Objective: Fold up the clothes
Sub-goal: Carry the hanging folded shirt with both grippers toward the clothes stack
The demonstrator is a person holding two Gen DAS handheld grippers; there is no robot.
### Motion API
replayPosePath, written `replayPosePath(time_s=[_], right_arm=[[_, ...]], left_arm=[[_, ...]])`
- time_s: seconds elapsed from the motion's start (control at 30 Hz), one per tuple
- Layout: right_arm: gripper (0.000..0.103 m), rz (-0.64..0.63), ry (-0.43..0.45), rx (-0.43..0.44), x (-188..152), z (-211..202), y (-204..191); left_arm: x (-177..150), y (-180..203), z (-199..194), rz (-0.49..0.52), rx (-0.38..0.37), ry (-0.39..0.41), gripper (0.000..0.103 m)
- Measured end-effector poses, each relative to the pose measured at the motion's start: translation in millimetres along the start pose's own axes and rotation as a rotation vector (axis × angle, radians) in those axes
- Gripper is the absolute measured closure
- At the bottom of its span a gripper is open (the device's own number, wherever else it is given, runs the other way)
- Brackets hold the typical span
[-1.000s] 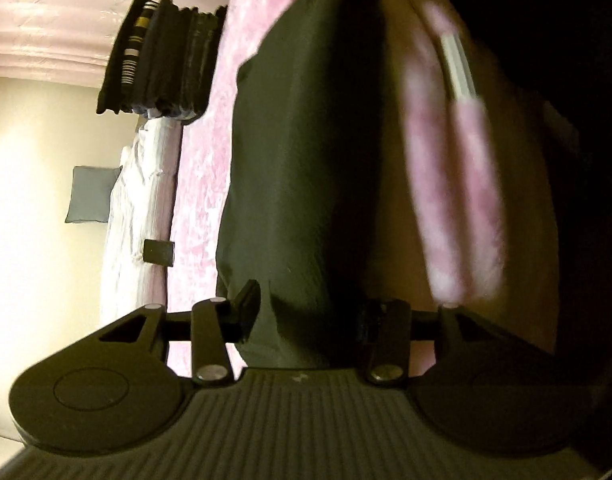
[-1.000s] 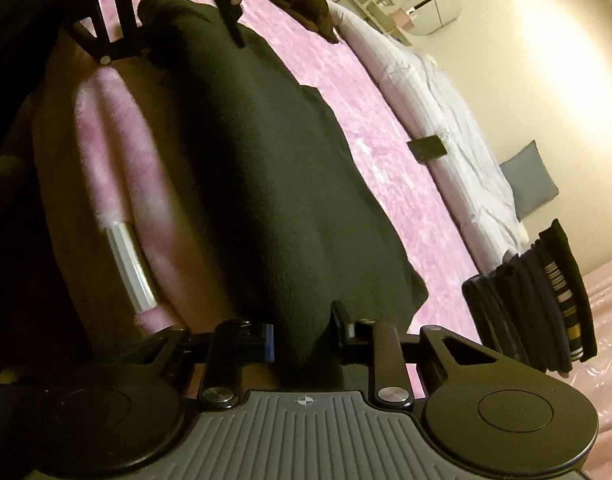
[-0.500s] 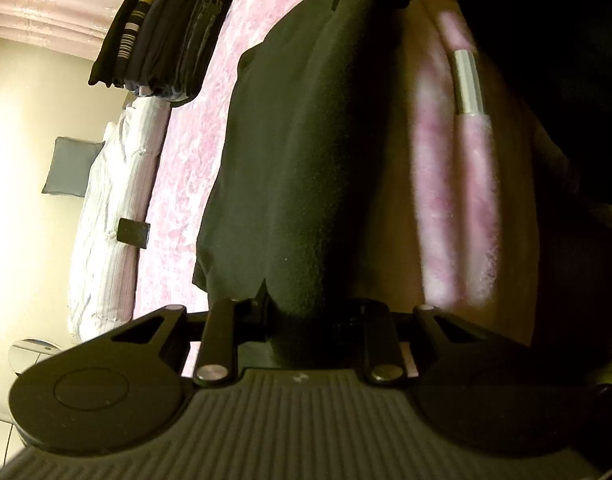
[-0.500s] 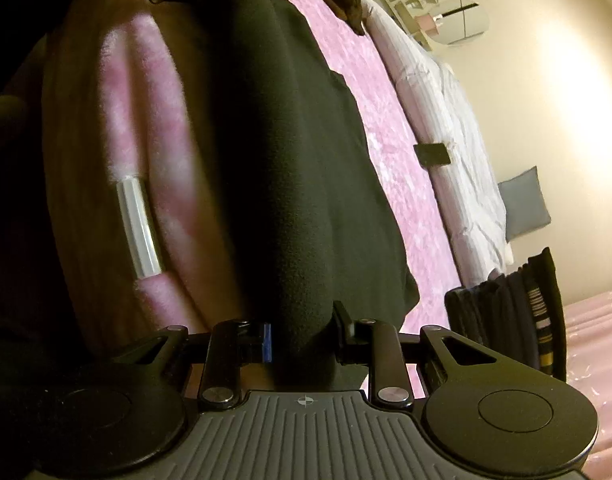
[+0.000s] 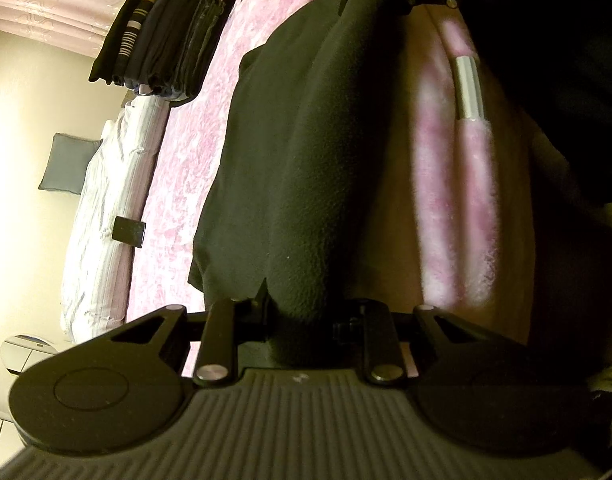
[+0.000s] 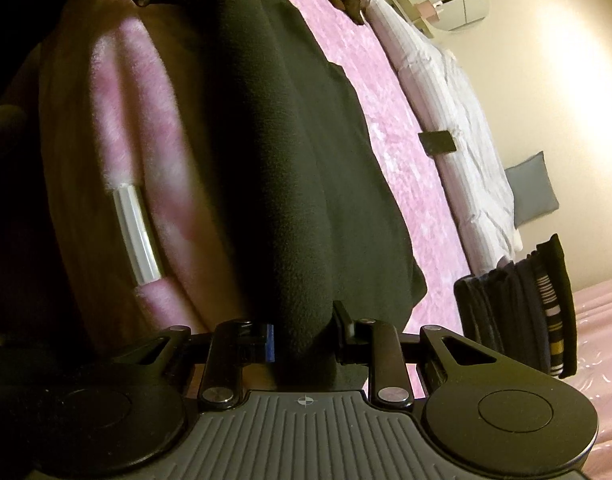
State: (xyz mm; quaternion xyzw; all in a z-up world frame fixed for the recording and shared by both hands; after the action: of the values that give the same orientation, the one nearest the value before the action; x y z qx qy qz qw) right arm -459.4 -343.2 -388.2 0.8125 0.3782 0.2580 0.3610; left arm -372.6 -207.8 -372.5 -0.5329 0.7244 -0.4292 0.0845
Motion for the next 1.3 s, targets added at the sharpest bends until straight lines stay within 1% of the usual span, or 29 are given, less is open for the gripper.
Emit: replayPosePath(time_s=[0.13, 0.23, 0.27, 0.3, 0.33, 0.47, 0.53, 0.57, 0.6, 0.7, 0.77, 0.83, 0.9, 0.97, 1.13, 1.3], right_arm=[[0.078, -0.006, 0.004, 0.000, 0.2, -1.1, -0.9], [0.077, -0.014, 0.026, -0.009, -1.4, -1.3, -1.0], [0.067, -0.015, 0.032, -0.024, -1.8, -1.1, -0.3], [0.050, -0.015, 0.035, -0.046, -2.1, -0.9, 0.9], [0.045, -0.016, 0.039, -0.068, -2.4, -0.7, 2.0], [0.044, 0.033, 0.062, -0.054, -3.7, 2.9, 10.4], [0.044, 0.035, 0.076, -0.046, -4.6, 4.8, 12.1], [0.049, 0.043, 0.082, -0.027, -5.3, 5.1, 13.1], [0.071, 0.054, 0.088, 0.001, -6.1, 5.2, 14.3], [0.079, 0.095, 0.091, 0.086, -6.7, 5.8, 24.6], [0.082, 0.123, 0.085, 0.144, -5.3, 5.9, 36.5], [0.083, 0.121, 0.075, 0.196, -1.5, 1.6, 55.8], [0.084, 0.112, 0.070, 0.224, 3.1, -8.6, 77.0], [0.084, 0.109, 0.067, 0.249, 7.3, -23.2, 106.4], [0.084, 0.120, 0.054, 0.294, 8.2, -65.1, 190.1], [0.084, 0.151, 0.043, 0.310, -13.9, -103.0, 256.5]], left_arm=[[-0.8, -0.4, 1.2, -0.003, -0.002, 0.003, 0.081], [-1.1, -0.8, 1.5, -0.007, -0.006, 0.004, 0.081], [-1.0, -1.3, 1.5, -0.012, -0.009, 0.005, 0.081], [-0.9, -1.8, 1.5, -0.016, -0.012, 0.005, 0.081], [-0.8, -2.3, 1.6, -0.020, -0.015, 0.006, 0.081], [-0.7, -5.2, 2.8, -0.045, -0.042, 0.013, 0.080], [-1.4, -7.2, 3.8, -0.054, -0.063, 0.017, 0.080], [-1.9, -8.5, 4.6, -0.058, -0.078, 0.019, 0.080], [-2.0, -10.1, 5.0, -0.059, -0.093, 0.021, 0.080], [-1.3, -16.6, 4.8, -0.072, -0.144, 0.023, 0.081], [0.5, -24.0, 4.5, -0.075, -0.192, 0.016, 0.082], [3.3, -33.4, 4.1, -0.065, -0.235, 0.002, 0.083], [9.2, -45.2, 0.8, -0.054, -0.268, -0.022, 0.084], [19.9, -65.7, -8.9, -0.051, -0.288, -0.044, 0.084], [61.6, -131.1, -47.7, -0.074, -0.325, -0.075, 0.084], [114.4, -185.1, -79.9, -0.094, -0.344, -0.085, 0.084]])
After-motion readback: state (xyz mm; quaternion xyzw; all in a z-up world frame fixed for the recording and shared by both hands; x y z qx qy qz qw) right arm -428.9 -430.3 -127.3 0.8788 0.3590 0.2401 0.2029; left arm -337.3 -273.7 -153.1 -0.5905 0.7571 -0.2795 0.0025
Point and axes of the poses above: each gripper's, at about its wrist camera, not at the fingertips, and z roughly the way its jaws point, y to its right, x to its top, the point moved 6 cm from there along z, roughly the way its jaws point, and after that the axes turned 9 degrees about -z, right-handed, at the moved point
